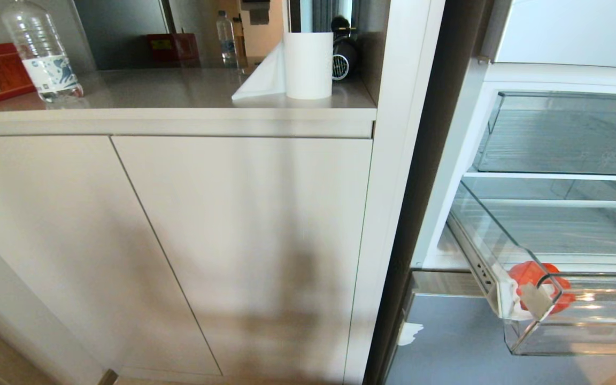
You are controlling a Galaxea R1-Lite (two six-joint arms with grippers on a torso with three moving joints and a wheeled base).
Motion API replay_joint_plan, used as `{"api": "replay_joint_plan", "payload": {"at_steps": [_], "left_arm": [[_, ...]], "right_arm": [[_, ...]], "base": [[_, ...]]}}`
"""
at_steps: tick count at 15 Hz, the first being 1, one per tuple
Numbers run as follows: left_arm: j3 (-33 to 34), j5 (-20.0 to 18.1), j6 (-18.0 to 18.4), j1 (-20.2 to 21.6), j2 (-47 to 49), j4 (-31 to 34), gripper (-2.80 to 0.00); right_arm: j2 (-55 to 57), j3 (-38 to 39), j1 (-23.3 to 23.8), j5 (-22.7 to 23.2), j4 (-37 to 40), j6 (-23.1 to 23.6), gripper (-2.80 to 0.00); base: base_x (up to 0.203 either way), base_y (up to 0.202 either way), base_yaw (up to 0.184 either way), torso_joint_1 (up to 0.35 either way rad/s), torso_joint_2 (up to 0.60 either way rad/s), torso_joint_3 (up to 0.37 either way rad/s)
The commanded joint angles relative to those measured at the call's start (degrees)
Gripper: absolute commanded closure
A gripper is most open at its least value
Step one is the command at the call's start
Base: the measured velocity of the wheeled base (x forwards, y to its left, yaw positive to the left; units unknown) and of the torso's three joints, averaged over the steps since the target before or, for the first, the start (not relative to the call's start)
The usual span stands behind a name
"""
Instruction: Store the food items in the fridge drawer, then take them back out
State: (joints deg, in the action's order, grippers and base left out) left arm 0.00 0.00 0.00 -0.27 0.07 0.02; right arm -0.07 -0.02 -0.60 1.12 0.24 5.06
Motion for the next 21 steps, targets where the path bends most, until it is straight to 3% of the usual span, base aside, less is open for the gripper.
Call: {"api": "replay_joint_plan", "payload": {"at_steps": [1,21], "left_arm": [[0.0,0.1,0.0,0.0,0.0,0.0,0.0],[0.0,0.1,0.0,0.0,0.0,0.0,0.0]], "right_arm": [[0.1,0.1,0.0,0.1,0.2,0.3,0.0],[0.1,0.0,0.0,0.1,0.0,-0.4,0.0]], "base": [[0.0,0.0,0.0,0.0,0.0,0.0],[0.001,0.007,-0.172,0.002,0.0,0.003]]}}
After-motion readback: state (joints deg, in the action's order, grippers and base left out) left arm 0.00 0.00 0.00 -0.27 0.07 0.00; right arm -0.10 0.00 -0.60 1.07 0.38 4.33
